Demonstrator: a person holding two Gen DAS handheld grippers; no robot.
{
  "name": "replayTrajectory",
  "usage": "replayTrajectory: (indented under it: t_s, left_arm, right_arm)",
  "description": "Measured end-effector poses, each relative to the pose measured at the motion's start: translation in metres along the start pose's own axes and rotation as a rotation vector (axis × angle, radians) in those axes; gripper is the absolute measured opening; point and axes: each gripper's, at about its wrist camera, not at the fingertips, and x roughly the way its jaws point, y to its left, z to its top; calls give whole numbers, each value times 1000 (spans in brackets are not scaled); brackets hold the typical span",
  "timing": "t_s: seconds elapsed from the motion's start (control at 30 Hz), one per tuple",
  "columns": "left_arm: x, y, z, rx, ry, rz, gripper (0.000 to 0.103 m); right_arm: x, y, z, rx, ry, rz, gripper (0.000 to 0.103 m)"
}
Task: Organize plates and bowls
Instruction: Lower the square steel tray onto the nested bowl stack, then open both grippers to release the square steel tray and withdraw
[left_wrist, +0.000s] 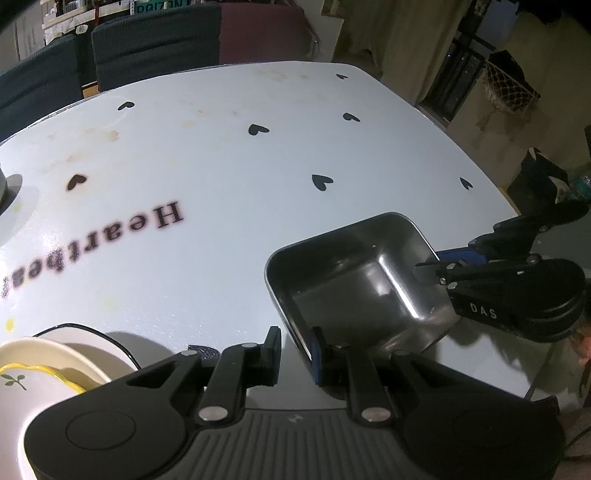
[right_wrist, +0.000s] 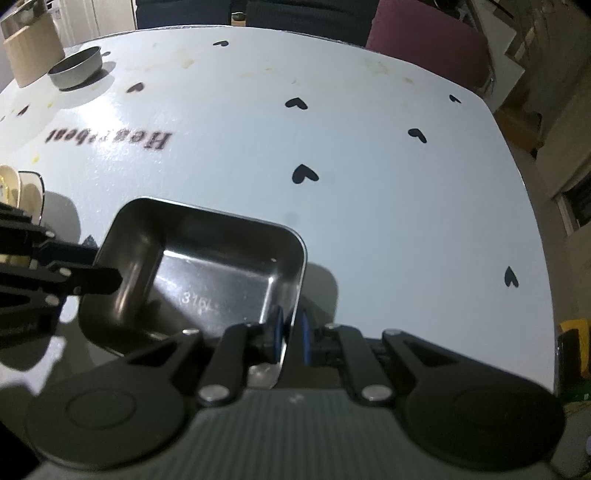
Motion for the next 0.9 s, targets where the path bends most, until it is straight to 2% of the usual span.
replayTrajectory:
  t_s: [0.13,0.23,0.3,0.43,0.5,0.57,0.63,0.7,0.77,0.9]
  left_arm:
    - [1,3,0,-17,1,-4,21]
    - [1,4,1,-22,5,12,26]
    - [0,5,2,-31,6,12,27]
    - [-6,2,1,-32,-7,1,40]
    - [-9,0,1,-30,-13,-7,42]
    - [-14,-3,0,-29,-18,-9,47]
    - [-18,-5,-2,-26,-27,-12,52]
    - [-24,-6,-3,-25,-35,-15,57]
    - [-30,-5,-5,-25,-47,-14,69]
    - [-42,3,-7,-51,-74,-10,82]
  right_arm:
    - [0,2,-1,-9,-3,-5,13]
    - [-1,1,-3,-12,-1,-4,19]
    - [-5,-1,-5,1,-13,12,19]
    - [-20,-10,-11,46,-49,51,22]
    - [-27,-13,-14,64,-65,62,25]
    - [-34,-15,-17,77,-83,74,31]
    - [-42,-17,-20,89,-106,77,42]
    - [-48,-18,-24,96,-126,80,46]
    - [-56,-22,-28,112,-143,86,53]
    - [-63,-24,-32,129,-158,70,66]
